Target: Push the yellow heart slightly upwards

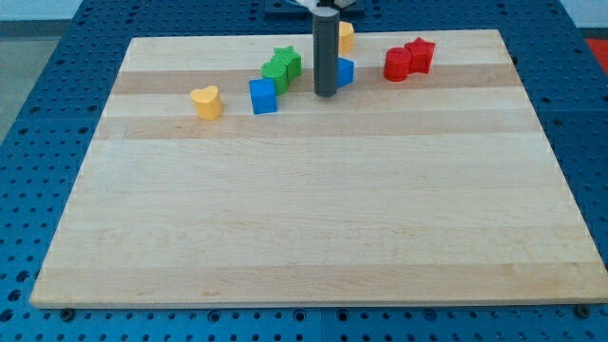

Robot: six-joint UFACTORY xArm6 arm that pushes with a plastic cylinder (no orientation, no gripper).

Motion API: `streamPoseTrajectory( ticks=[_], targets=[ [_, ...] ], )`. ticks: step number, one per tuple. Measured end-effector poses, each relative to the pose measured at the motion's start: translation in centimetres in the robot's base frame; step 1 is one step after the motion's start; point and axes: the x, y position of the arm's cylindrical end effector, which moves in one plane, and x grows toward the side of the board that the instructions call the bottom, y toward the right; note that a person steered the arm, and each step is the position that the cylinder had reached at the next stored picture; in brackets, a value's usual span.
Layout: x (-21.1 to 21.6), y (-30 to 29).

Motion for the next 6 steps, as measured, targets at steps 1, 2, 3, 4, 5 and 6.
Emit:
streamPoseTrajectory(
  ticks=[1, 2, 3, 4, 5, 6],
  targets=[
    [-1.7, 0.8],
    [-2.2, 0.6],
    [2.8, 0.5],
    [6.8, -3.4],
    [8.8, -9.6],
    [8.5, -14.5]
  ],
)
